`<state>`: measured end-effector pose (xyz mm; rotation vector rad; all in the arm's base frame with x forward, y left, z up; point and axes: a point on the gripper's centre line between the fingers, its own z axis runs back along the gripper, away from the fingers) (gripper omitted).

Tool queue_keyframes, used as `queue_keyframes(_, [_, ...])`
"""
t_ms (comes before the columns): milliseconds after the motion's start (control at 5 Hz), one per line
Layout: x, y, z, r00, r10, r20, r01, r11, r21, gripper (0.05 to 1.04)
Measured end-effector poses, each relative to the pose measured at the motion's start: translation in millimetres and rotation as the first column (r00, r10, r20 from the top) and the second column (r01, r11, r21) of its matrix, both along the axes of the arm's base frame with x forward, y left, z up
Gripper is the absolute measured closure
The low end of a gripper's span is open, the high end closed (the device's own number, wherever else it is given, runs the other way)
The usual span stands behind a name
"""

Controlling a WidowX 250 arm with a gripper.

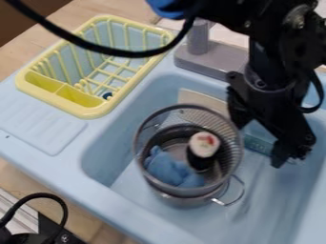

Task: Moving the strainer to the left side of the sink

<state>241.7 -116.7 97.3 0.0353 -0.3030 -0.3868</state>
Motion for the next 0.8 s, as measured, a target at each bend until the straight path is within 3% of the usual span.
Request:
queue_keyframes(400, [-13,8,28.8,0.995,0.093,0.031,-0.093,0.996,-0.008,0.084])
queue_keyframes(600, [-21,3,37.5,0.985,0.168,0.041,-0.166,0.985,-0.052,0.084])
queue_keyframes(800, [-30,0,28.1,0.964,0.267,0.015,-0.265,0.960,-0.089,0.084])
